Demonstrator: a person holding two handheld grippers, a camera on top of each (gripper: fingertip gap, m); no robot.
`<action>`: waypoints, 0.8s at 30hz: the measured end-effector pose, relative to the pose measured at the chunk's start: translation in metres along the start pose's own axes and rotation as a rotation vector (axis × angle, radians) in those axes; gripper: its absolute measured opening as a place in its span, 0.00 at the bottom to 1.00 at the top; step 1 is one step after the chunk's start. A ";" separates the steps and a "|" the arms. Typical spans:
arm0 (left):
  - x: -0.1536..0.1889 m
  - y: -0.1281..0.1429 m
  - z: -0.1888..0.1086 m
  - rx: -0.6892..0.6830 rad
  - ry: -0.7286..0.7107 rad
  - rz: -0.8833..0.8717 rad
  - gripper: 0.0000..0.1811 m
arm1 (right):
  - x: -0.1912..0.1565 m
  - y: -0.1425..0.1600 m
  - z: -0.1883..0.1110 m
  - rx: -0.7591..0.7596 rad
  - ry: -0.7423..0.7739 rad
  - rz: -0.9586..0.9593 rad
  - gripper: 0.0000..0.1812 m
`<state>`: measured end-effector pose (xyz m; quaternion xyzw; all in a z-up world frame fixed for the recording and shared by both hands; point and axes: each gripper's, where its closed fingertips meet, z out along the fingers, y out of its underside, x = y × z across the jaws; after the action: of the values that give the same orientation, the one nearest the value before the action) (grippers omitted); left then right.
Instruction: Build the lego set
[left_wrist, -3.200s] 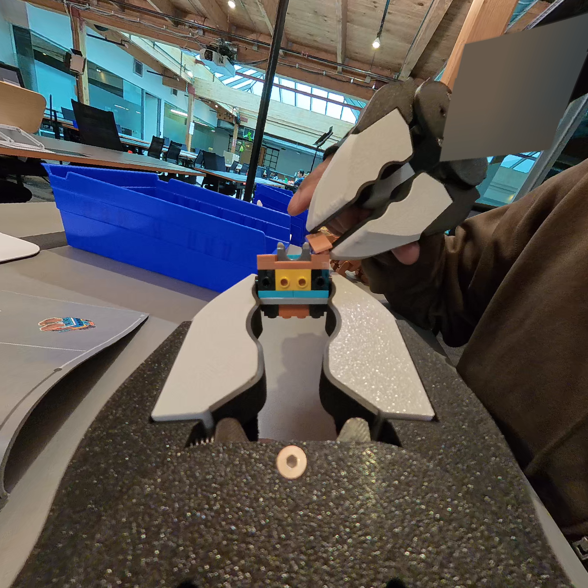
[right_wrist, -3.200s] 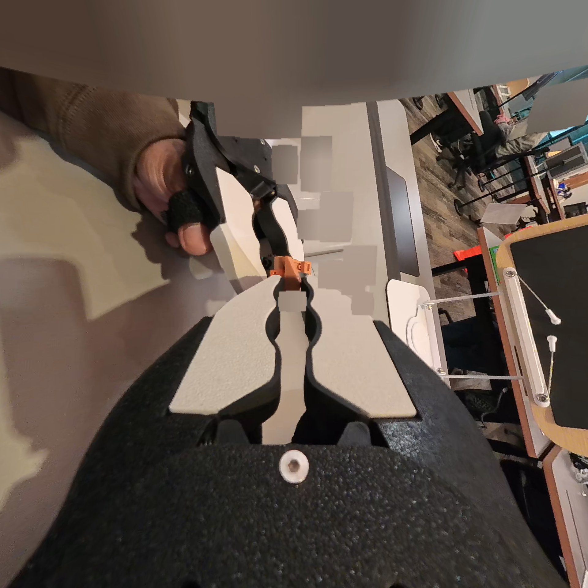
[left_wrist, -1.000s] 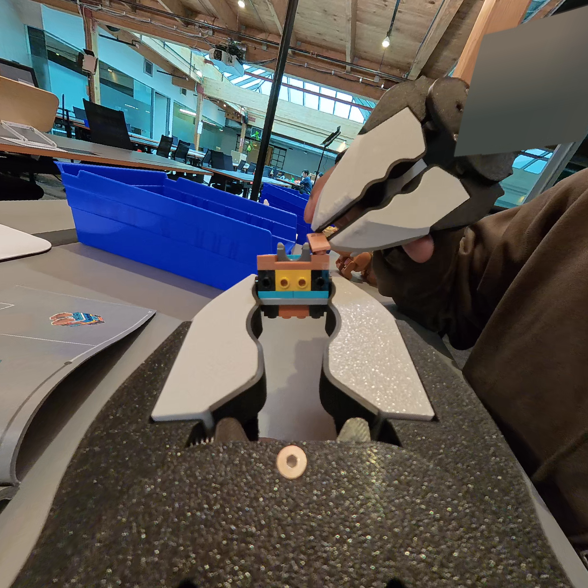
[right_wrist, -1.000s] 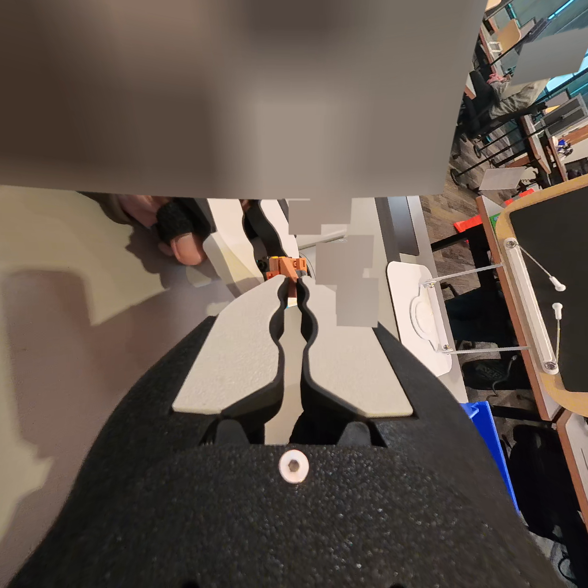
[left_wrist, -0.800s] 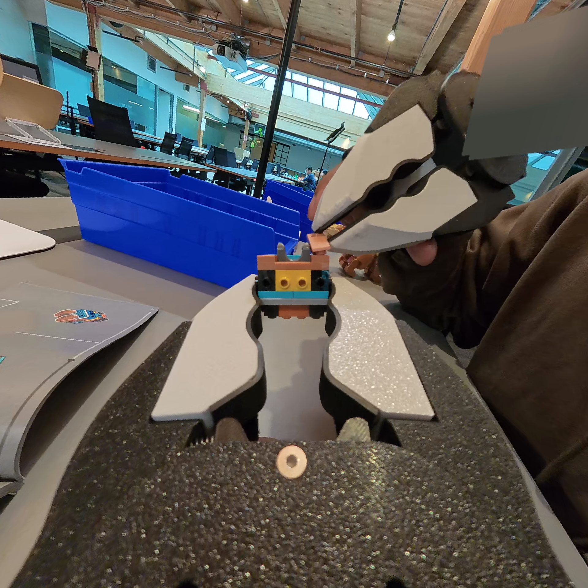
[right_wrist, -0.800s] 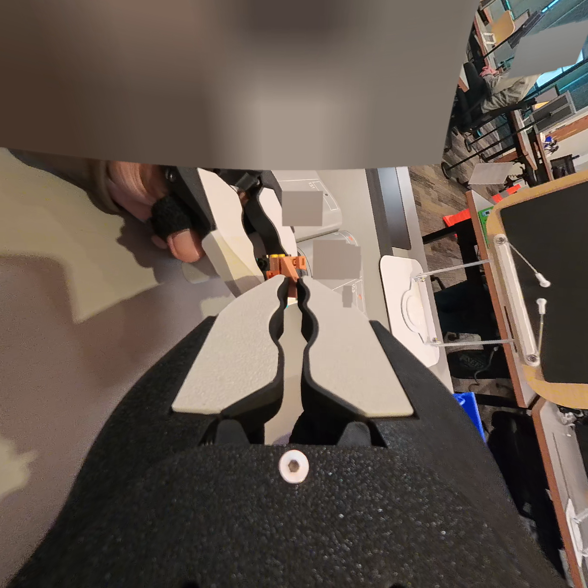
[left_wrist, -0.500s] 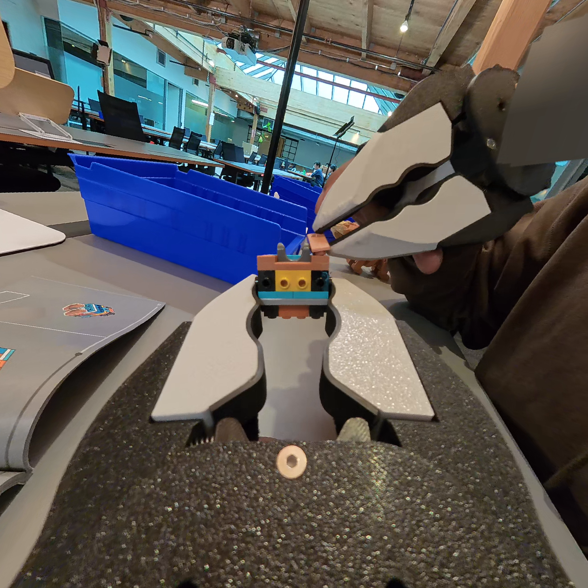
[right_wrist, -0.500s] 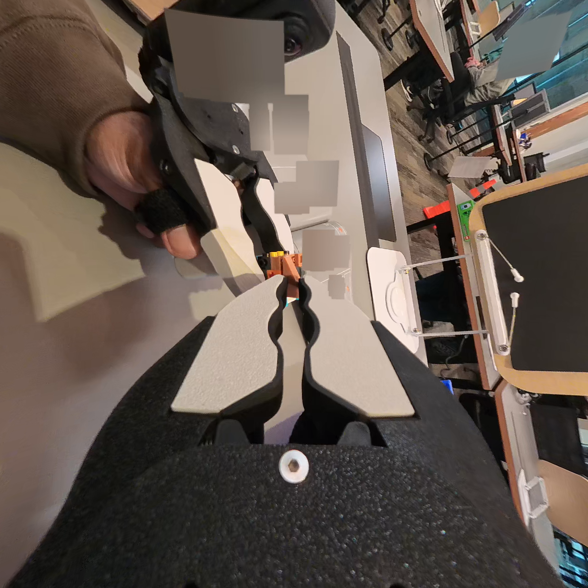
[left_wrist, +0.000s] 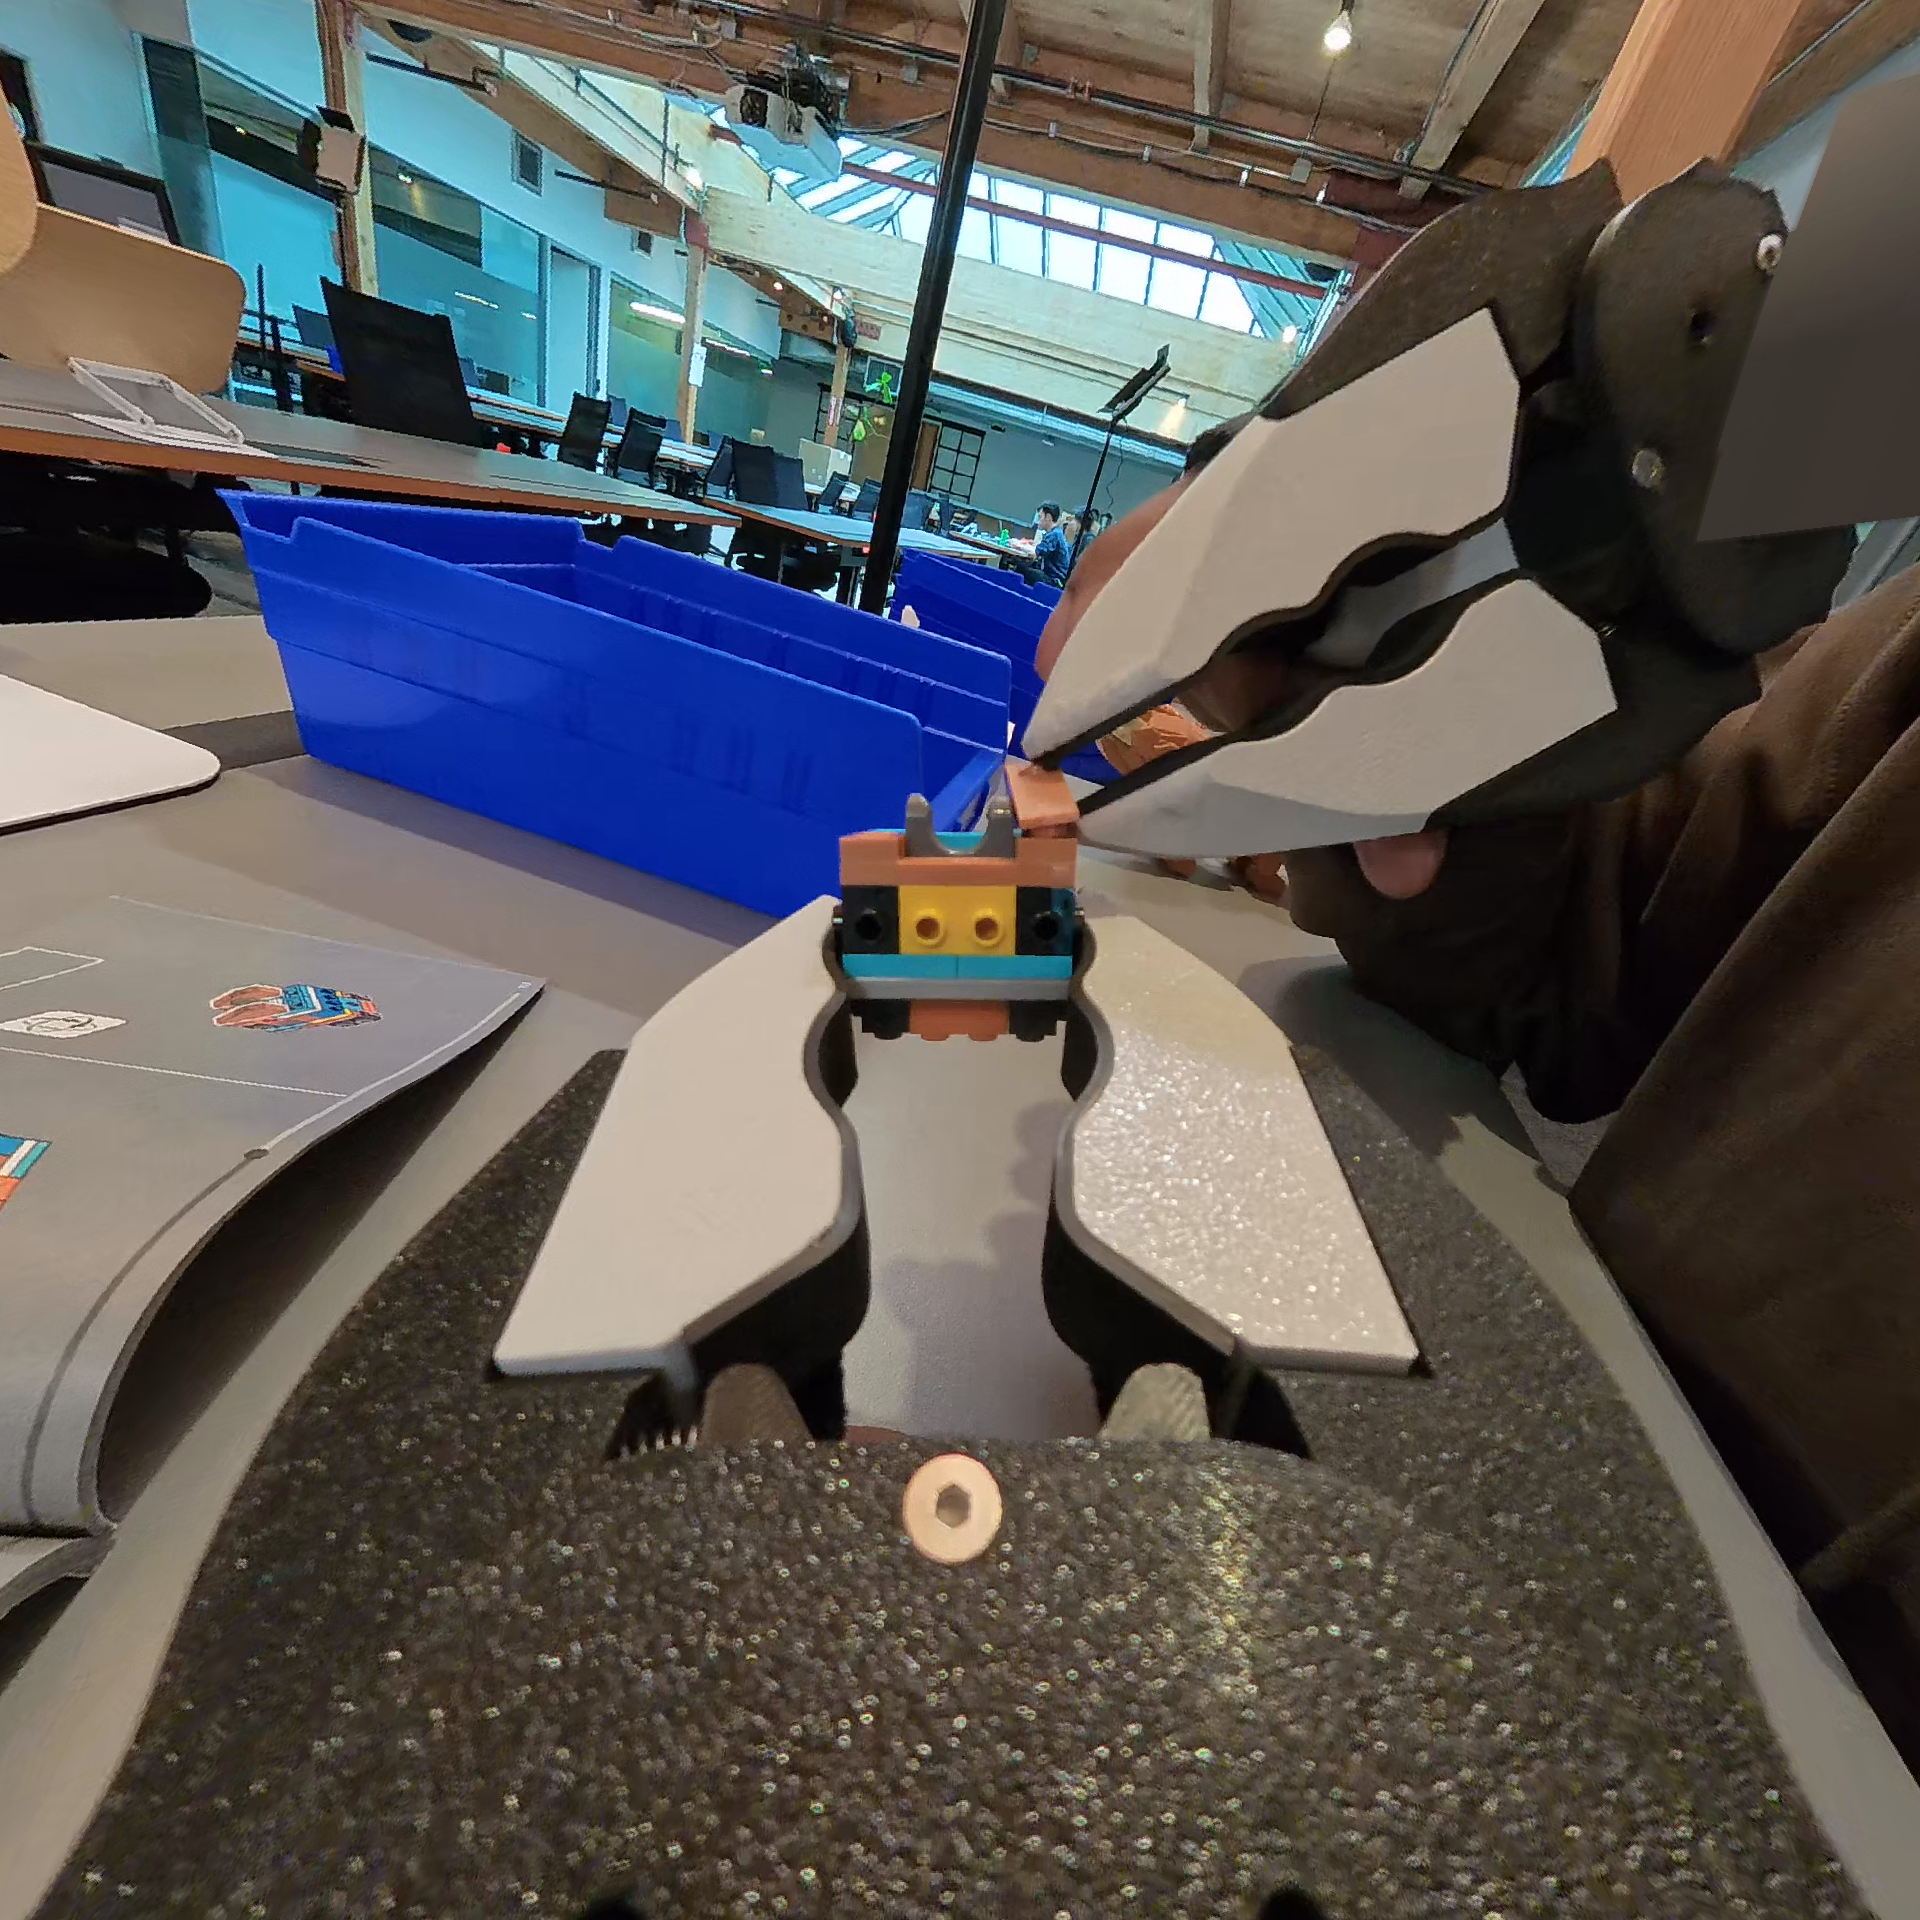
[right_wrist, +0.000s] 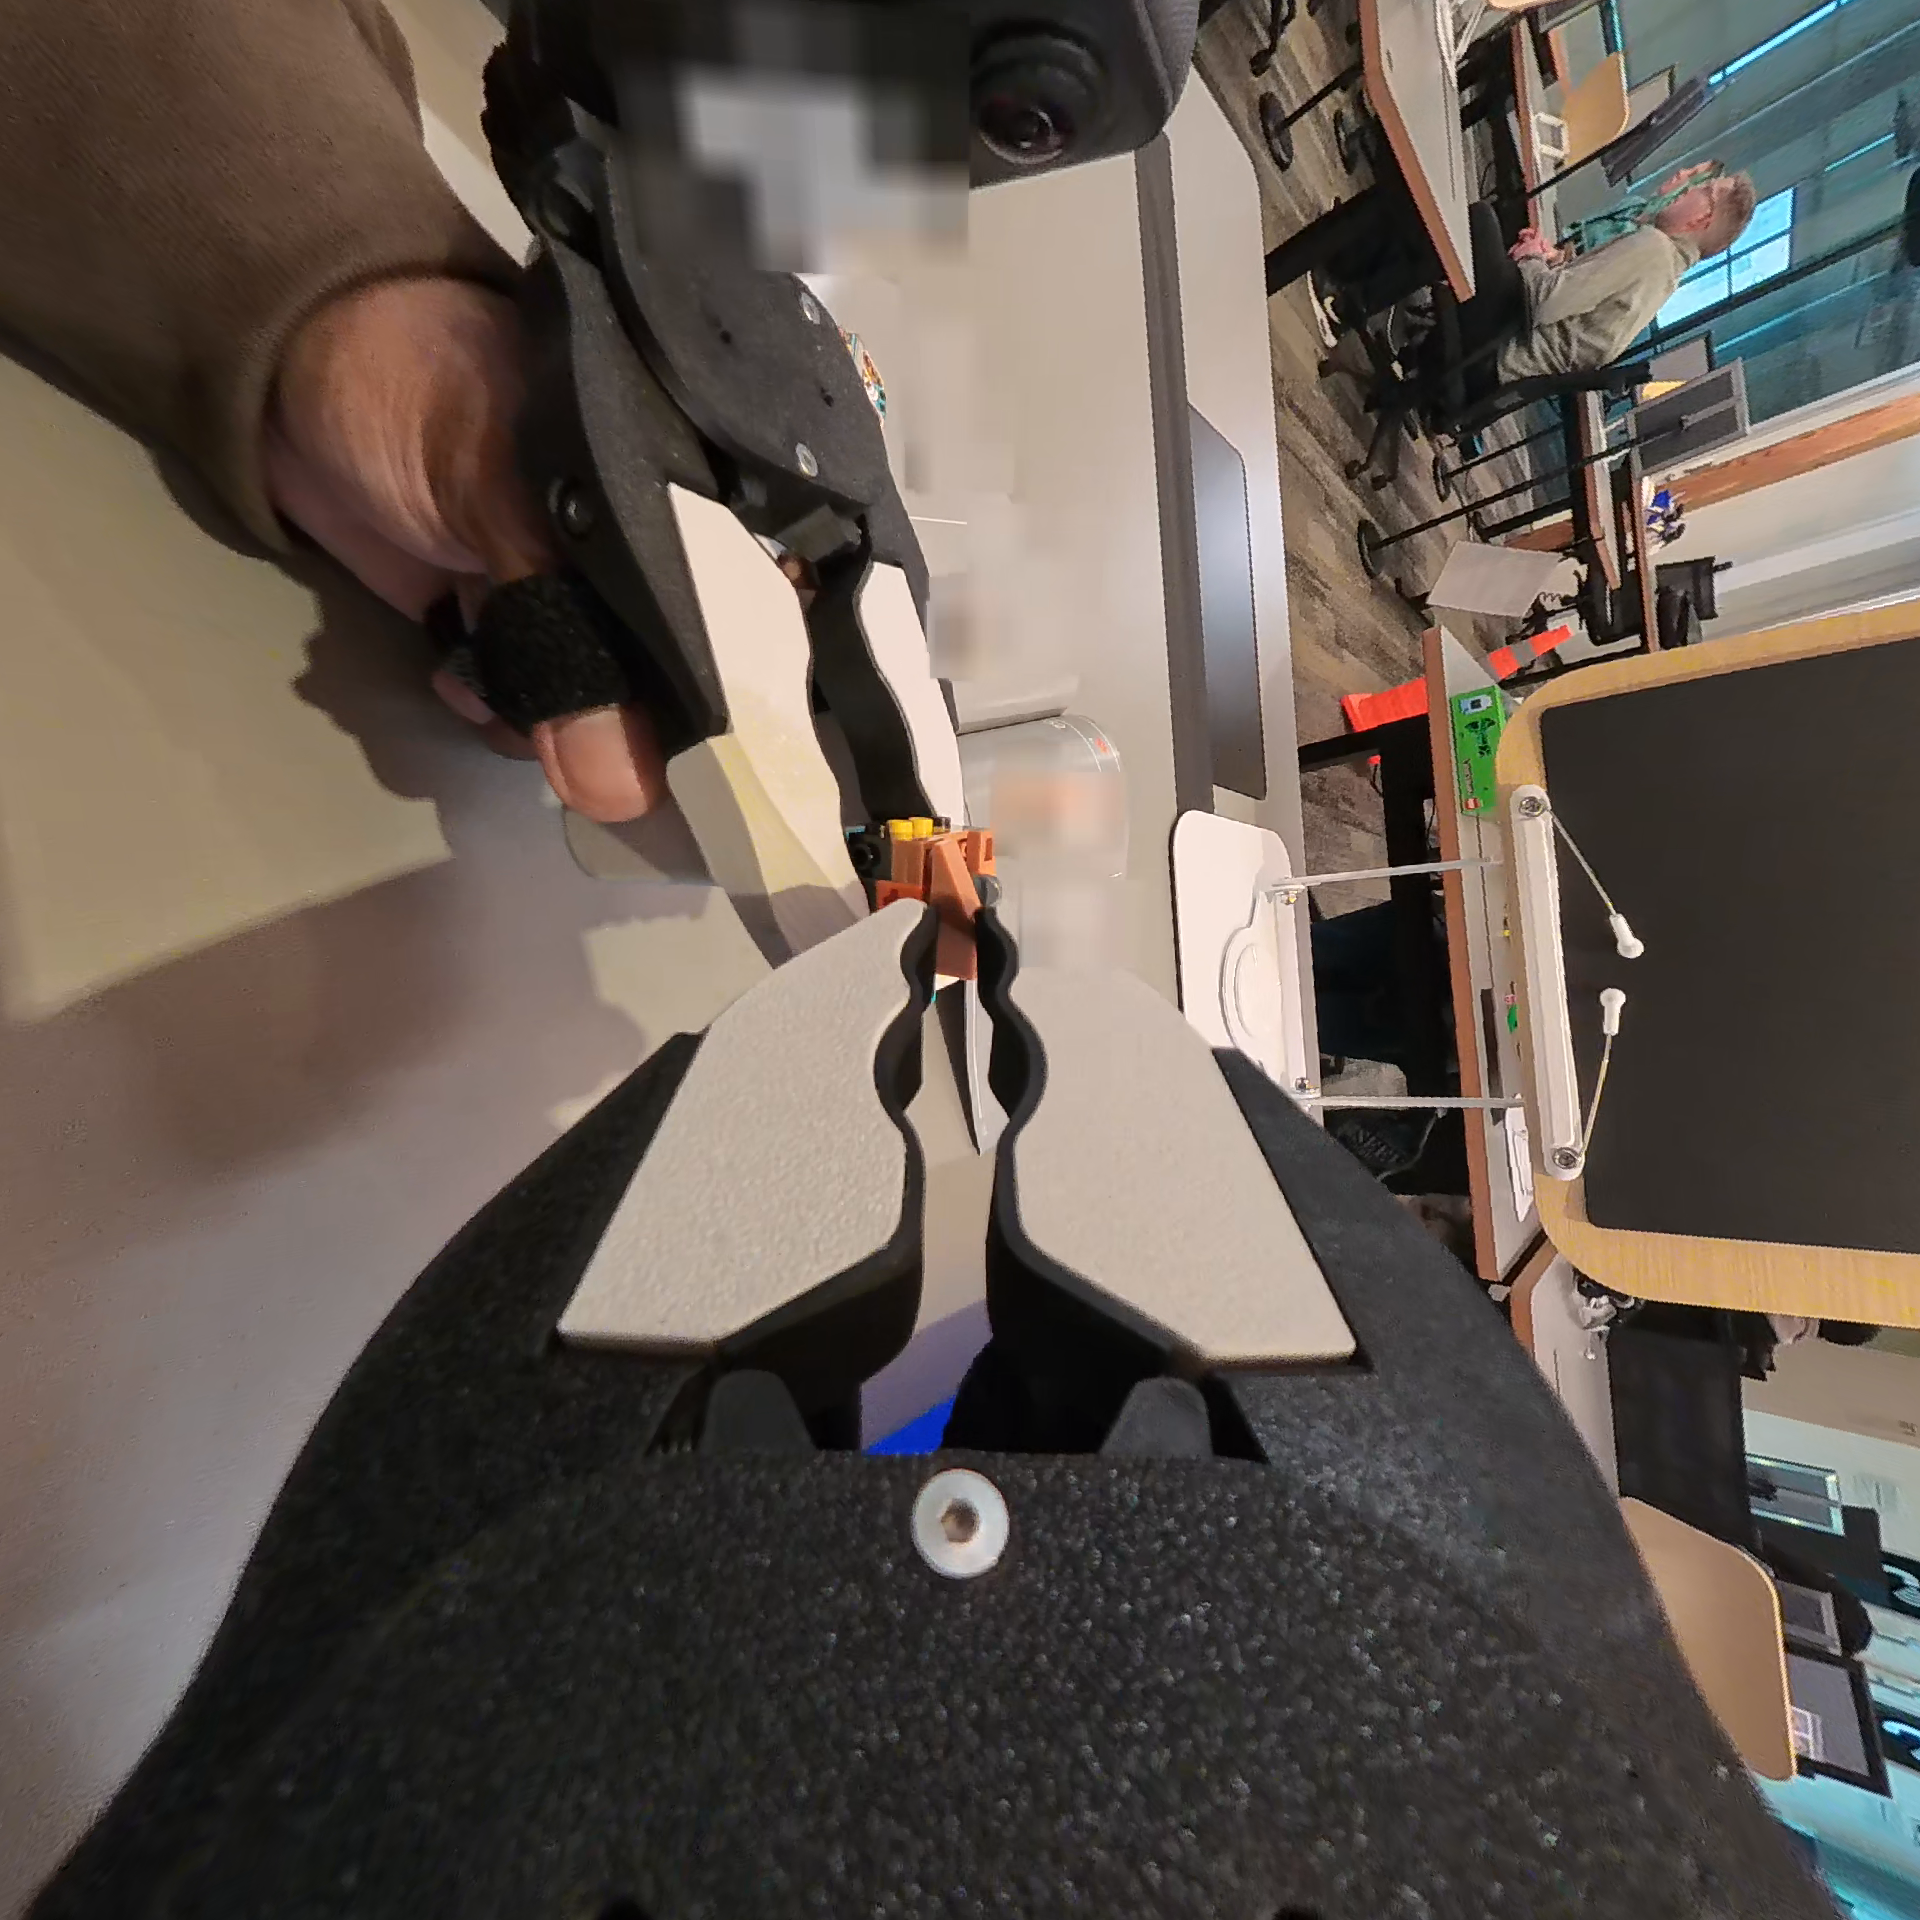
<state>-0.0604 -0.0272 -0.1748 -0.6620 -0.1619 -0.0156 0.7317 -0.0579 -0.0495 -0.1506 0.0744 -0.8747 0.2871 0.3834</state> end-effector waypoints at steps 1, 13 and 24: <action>0.000 0.000 0.000 -0.001 0.001 0.001 0.20 | 0.000 0.000 0.000 0.002 -0.003 0.001 0.04; 0.003 -0.001 0.000 0.007 0.018 0.007 0.20 | -0.002 -0.004 -0.002 0.109 -0.146 0.190 0.04; 0.004 -0.005 -0.002 0.031 0.031 0.004 0.20 | -0.002 -0.009 -0.001 0.151 -0.147 0.196 0.07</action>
<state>-0.0572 -0.0287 -0.1694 -0.6506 -0.1495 -0.0219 0.7442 -0.0521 -0.0565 -0.1474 0.0381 -0.8794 0.3817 0.2820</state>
